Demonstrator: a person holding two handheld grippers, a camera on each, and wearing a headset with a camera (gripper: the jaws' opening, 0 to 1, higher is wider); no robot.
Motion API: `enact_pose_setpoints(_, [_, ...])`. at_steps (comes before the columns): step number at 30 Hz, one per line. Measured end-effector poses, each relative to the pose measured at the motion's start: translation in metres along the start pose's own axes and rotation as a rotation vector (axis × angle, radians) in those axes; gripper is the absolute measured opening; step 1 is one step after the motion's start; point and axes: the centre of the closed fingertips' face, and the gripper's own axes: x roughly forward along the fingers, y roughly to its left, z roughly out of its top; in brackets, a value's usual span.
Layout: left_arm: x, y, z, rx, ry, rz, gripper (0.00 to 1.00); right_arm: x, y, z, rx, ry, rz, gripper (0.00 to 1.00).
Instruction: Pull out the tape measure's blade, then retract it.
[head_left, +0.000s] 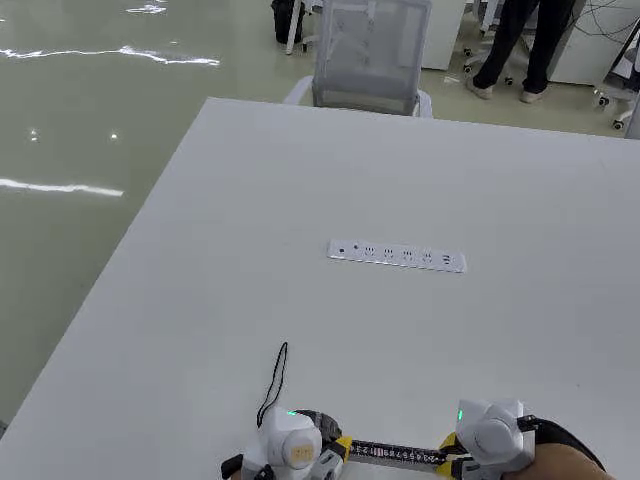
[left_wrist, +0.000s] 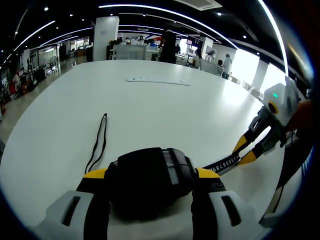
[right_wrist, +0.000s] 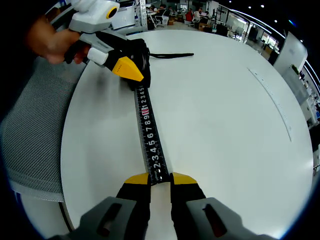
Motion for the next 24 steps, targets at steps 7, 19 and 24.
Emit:
enact_pose_setpoints(7, [0.0003,0.0001,-0.0004,0.0,0.004,-0.001,0.63,0.0011,0.0005,0.0015,-0.002,0.0,0.001,0.14])
enact_pose_setpoints(19, [0.0003,0.0002,-0.0006,-0.002,0.006,-0.003,0.63,0.0035,0.001,0.0056,-0.011,0.002,0.003,0.14])
enact_pose_setpoints(24, [0.0006,0.0002,-0.0005,-0.001,0.006,-0.001,0.63,0.0048,0.0013,0.0089,-0.014,0.001,0.006,0.14])
